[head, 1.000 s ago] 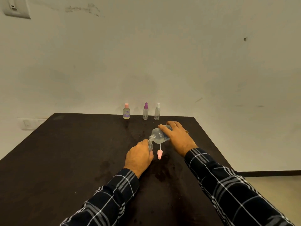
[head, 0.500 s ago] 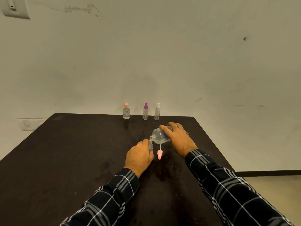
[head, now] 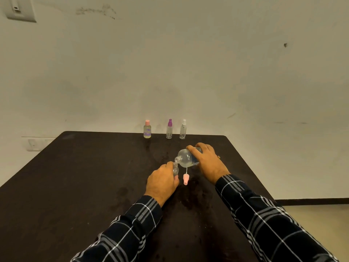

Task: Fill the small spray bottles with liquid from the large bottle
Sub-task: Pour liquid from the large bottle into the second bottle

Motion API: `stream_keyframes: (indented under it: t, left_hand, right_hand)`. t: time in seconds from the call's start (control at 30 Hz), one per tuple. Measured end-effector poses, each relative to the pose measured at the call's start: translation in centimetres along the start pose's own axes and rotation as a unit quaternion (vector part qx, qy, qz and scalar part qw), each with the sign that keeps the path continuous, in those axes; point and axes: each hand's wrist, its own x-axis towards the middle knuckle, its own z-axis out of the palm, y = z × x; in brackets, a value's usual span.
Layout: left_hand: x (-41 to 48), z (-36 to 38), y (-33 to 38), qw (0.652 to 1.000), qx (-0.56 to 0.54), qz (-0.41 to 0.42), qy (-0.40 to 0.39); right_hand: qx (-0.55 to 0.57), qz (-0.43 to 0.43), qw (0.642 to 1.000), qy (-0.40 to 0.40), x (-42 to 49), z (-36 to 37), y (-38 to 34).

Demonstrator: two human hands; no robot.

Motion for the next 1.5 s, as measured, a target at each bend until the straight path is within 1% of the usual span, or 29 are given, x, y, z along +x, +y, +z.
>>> stream_keyframes:
  t: [0.47,0.6,1.3,1.5]
  left_hand:
    - [-0.04,0.05,-0.11,1.0,-0.004,0.001,-0.001]
    - [-0.2,0.15,-0.1,1.0,-0.003,0.004,0.003]
    - [-0.1,0.02,-0.13,1.0,-0.009,0.007,0.005]
    - [-0.12,-0.03,-0.09,1.0,-0.007,0.005,0.006]
  right_hand:
    - [-0.012,-0.004,1.0,-0.006,-0.11,-0.28,0.18]
    - [-0.009,-0.007,1.0,0.005,-0.18,-0.32,0.23]
    - [-0.027,-0.018,0.999,0.008,0.04,-0.53,-0.05]
    - [-0.021,-0.008,1.0,0.007,-0.18,-0.29,0.13]
